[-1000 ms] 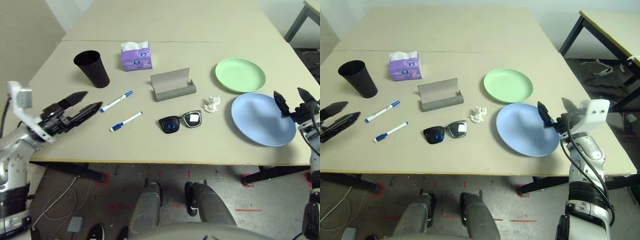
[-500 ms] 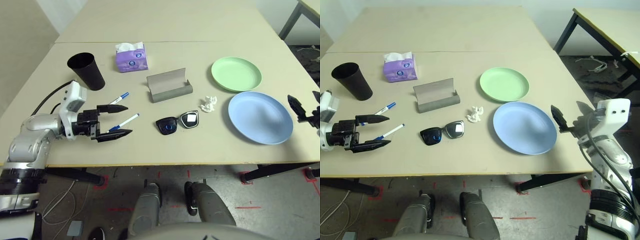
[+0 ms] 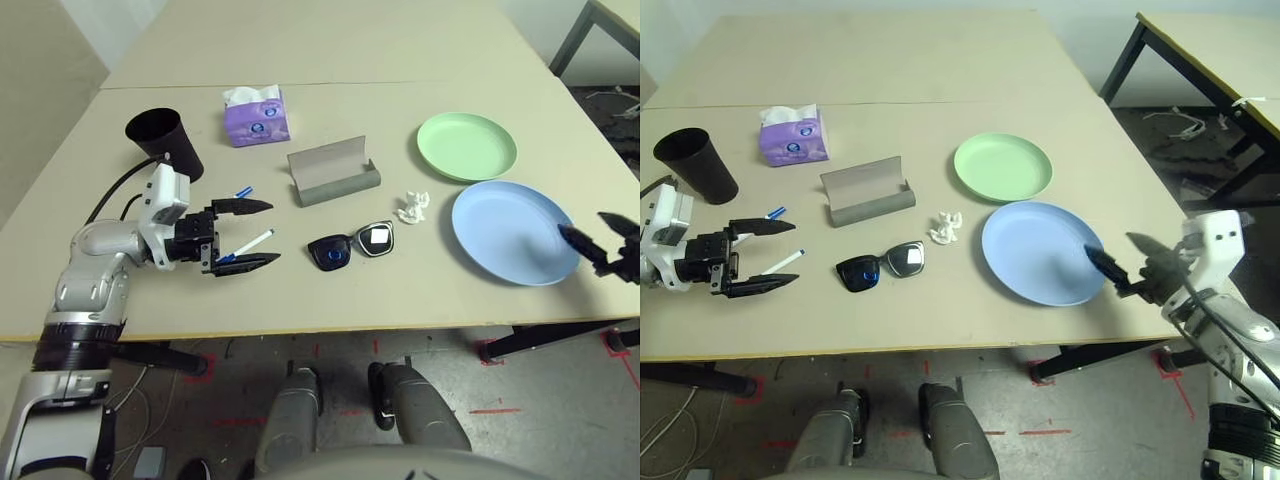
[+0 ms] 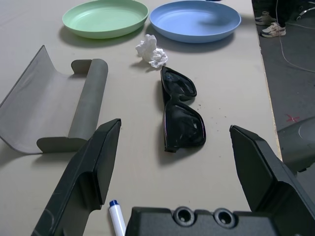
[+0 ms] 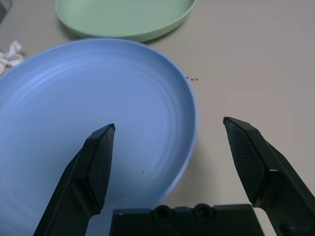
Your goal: Organize and tidy the items on the table.
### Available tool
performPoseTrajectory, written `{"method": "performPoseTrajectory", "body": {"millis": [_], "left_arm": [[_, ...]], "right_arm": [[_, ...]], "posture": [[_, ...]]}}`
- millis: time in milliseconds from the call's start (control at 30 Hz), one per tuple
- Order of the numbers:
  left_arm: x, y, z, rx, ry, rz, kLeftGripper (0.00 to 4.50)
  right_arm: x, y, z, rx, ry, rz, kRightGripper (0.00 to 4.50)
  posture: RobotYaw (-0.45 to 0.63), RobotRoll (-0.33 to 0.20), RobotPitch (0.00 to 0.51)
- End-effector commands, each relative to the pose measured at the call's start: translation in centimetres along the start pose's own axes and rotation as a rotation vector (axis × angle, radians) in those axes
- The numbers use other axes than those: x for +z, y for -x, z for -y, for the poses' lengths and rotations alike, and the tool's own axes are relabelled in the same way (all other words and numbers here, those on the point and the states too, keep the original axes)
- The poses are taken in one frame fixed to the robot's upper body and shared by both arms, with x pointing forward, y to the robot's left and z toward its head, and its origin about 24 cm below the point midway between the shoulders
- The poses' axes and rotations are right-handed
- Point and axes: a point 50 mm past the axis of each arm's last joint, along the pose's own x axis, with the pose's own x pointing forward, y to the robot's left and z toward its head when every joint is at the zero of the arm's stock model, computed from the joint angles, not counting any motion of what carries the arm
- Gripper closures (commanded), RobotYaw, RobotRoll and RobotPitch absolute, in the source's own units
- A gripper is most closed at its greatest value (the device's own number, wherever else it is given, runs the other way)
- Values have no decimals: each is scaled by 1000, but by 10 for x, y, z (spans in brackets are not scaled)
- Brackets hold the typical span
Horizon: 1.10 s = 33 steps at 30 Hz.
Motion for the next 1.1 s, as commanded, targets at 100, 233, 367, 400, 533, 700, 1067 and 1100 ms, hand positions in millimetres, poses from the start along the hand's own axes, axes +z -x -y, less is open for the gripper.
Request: {"method": "performPoseTrajectory", "body": {"millis": [100,233,367,400,533,700,1067,1100], "left_arm": [[2,-1,1,20,-18,6,21],[6,-1,1,37,-39,11,21],[6,3,0,64,-37,8,21],[7,4,-1,73,-42,7,21],[8,6,-2,87,-50,6,21],[10,6,-3,101,-66,19,0],[9,3,-7,126,-88,29,0],[8,3,-7,125,-86,28,0]], "right_arm": [[-20,2,2,-5,23,-128,0],[-23,1,7,-10,25,-145,0],[-25,-2,12,-24,29,-164,0],[-25,-2,13,-24,23,-165,0],[-25,-7,11,-3,-5,-170,0],[-20,-12,4,49,-43,-157,1309],[-13,-10,3,63,-65,-132,4467],[-12,-10,4,57,-71,-122,4467]], "posture": [[-182,0,188],[-176,0,186],[-170,0,185],[-168,0,184],[-163,0,182],[-163,0,180],[-166,0,175],[-167,0,175]]}}
